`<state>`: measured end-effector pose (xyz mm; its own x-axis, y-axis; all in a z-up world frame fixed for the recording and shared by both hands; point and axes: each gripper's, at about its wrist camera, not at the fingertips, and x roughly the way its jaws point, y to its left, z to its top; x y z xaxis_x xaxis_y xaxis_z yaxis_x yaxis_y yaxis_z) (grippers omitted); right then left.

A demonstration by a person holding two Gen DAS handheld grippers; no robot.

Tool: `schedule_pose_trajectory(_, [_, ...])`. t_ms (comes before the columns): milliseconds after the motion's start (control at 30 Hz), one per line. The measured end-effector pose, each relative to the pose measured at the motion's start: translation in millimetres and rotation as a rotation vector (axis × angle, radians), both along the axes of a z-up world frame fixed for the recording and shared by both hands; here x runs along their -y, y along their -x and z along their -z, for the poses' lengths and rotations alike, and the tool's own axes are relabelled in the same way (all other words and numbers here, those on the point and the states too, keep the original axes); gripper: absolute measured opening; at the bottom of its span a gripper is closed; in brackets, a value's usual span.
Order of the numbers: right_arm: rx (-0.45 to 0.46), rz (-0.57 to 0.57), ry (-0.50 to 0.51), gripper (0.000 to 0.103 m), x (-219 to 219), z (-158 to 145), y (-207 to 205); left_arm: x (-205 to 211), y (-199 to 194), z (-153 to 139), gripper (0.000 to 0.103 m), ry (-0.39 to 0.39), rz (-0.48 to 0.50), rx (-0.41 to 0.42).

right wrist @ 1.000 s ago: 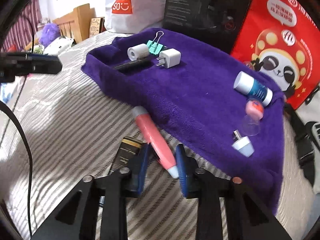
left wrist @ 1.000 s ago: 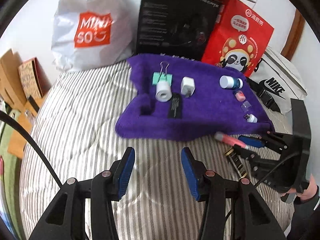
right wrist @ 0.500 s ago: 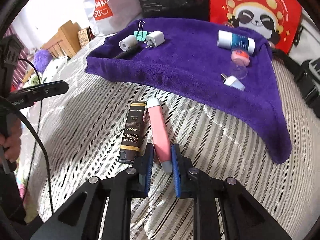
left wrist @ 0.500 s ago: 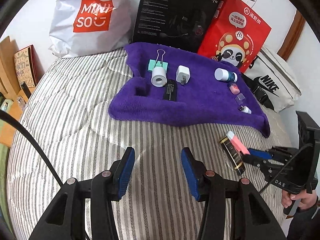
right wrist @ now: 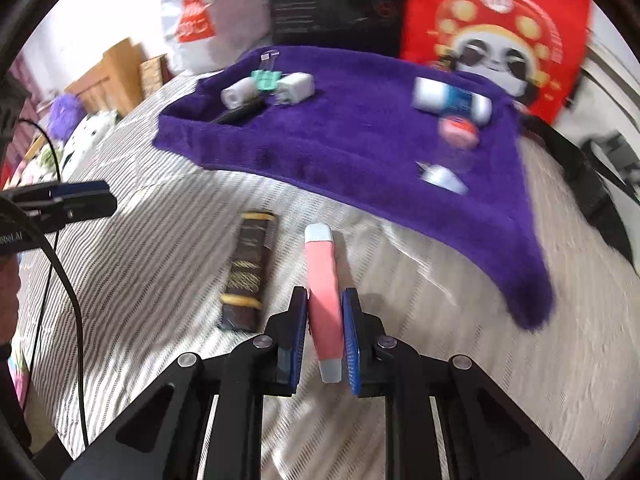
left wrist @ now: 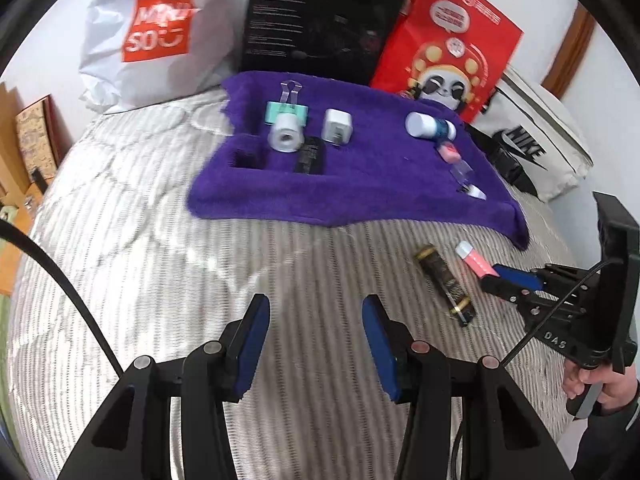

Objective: Organize rigid objects
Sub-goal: 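Grasp the black-gold Grand Reserve bottle with the left gripper while the right holds the pink pen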

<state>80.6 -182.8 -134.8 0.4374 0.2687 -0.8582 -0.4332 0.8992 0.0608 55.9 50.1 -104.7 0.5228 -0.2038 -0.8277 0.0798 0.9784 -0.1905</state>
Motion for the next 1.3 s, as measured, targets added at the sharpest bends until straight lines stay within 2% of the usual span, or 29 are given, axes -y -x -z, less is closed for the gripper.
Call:
schedule_pose_trajectory(267, [0.048, 0.221, 0.006, 0.018, 66.3, -9.0, 18.8, 58.9, -15.0, 9.9, 0.046, 0.005, 0.082, -0.028])
schedule_pose_trajectory(567, [0.063, 0.247, -0.041, 0.017, 84.3, 8.8, 25.2, 112.5, -41.0, 28.3, 0.047, -0.024, 0.107, -0.085])
schedule_pose_trajectory(667, [0.093, 0.249, -0.049, 0.018, 84.3, 10.0, 29.1, 122.8, -41.7, 28.4, 0.049, -0.085, 0.115, -0.066])
schedule_pose_trajectory(867, [0.147, 0.245, -0.011, 0.018, 78.8, 11.4, 35.4, 121.2, -30.0, 29.7, 0.051, -0.226, 0.146, -0.032])
schedule_pose_trajectory(1000, [0.144, 0.246, -0.02, 0.018, 80.3, 11.2, 34.9, 108.7, -25.5, 27.7, 0.052, -0.224, 0.12, -0.042])
schedule_pose_trajectory(1167, [0.147, 0.245, -0.015, 0.018, 79.5, 11.5, 35.5, 113.4, -26.4, 28.4, 0.052, -0.242, 0.115, -0.025])
schedule_pose_trajectory(1233, [0.147, 0.245, -0.017, 0.018, 79.6, 11.5, 35.6, 111.5, -25.5, 28.5, 0.049, -0.234, 0.103, -0.03])
schedule_pose_trajectory(1300, [0.146, 0.245, -0.02, 0.018, 79.8, 11.6, 35.7, 111.8, -21.1, 28.0, 0.038, -0.242, 0.107, -0.024])
